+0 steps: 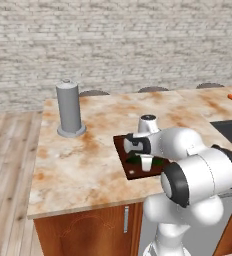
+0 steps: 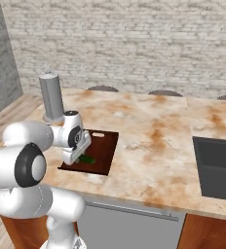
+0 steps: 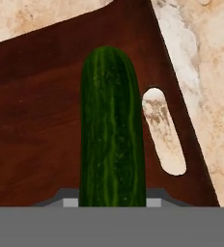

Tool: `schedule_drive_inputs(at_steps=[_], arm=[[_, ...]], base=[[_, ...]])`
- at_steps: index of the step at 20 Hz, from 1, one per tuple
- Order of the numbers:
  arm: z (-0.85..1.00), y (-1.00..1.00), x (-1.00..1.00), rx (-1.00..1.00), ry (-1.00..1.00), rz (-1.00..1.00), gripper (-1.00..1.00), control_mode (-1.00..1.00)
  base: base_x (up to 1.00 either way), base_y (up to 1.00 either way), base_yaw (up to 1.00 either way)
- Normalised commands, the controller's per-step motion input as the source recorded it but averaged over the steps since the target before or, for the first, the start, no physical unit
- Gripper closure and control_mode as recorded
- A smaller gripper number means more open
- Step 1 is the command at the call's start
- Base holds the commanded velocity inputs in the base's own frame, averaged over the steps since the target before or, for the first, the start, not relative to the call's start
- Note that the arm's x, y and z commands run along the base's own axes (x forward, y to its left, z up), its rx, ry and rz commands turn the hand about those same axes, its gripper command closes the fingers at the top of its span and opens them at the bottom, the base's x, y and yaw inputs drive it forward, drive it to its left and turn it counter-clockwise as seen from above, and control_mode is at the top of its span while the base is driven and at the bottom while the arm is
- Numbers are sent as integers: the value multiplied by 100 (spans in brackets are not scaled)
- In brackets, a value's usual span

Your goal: Place the two vegetables and bowl onto the tray for setting up a vegetable dip station.

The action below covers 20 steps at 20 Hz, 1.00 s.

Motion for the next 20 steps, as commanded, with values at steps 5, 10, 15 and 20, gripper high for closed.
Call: schedule_drive_inputs(at_steps=[5, 10, 15, 20], arm=[[-19, 0, 0, 4, 0, 1, 100, -100], [-19, 0, 0, 3, 1, 0, 100, -100], [-13, 0, 0, 1, 5, 0, 100, -100], [-11, -1, 4, 0, 0, 4, 100, -100]], base=[[0, 0, 0], [0, 0, 0], [0, 0, 0], [0, 0, 0]])
